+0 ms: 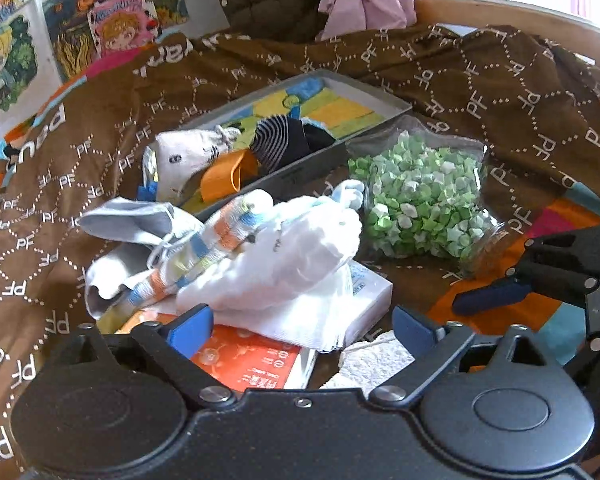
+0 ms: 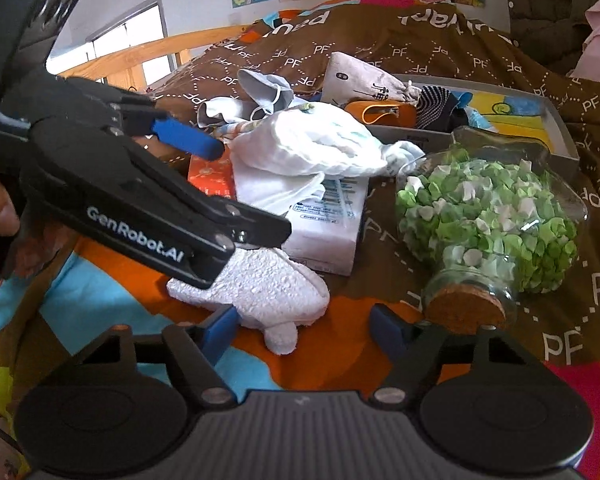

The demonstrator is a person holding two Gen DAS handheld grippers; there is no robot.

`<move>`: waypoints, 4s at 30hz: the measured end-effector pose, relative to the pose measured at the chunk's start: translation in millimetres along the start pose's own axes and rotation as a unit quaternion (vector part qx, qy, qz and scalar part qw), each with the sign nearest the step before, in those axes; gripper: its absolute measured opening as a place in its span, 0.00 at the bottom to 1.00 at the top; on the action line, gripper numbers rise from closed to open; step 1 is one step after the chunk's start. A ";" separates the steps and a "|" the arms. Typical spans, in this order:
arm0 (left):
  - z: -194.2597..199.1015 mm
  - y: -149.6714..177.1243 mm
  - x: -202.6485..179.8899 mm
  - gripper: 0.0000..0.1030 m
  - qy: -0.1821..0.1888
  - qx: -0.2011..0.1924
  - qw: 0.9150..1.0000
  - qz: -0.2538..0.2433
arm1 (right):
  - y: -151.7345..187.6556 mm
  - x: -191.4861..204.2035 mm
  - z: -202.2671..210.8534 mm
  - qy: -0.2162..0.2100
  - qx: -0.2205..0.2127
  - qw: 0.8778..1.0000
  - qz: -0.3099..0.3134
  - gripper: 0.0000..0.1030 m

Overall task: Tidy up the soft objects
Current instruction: 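Close the left gripper on the white tissue while the right gripper grasps the foam sponge, then lift the tissue with the left gripper while the right gripper carries the sponge over the tray, then open the left gripper to drop the tissue while the right gripper releases the sponge into the tray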

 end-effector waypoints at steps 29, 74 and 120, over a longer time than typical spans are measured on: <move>-15.2 -1.4 8.9 0.31 -0.008 0.025 0.999 0.034 | 6.6 12.2 -7.8 -0.020 0.007 0.999 0.023 0.44; 99.2 26.6 0.9 0.10 0.014 -0.079 0.986 0.146 | -23.2 23.3 74.6 0.108 -0.094 0.983 0.115 0.18; -182.1 -173.1 38.8 0.10 0.077 -0.084 0.986 0.126 | -126.3 -210.7 -46.1 0.241 -0.117 0.962 -0.057 0.19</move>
Point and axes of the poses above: each gripper's, at about its wrist camera, not at the fingertips, and z roughly against the way its jaws point, x to its left, y to its underside, the point moved 6 cm from there along -z, roughly the way its jaws point, and after that the axes turned 4 degrees about -x, right-handed, at the moved point
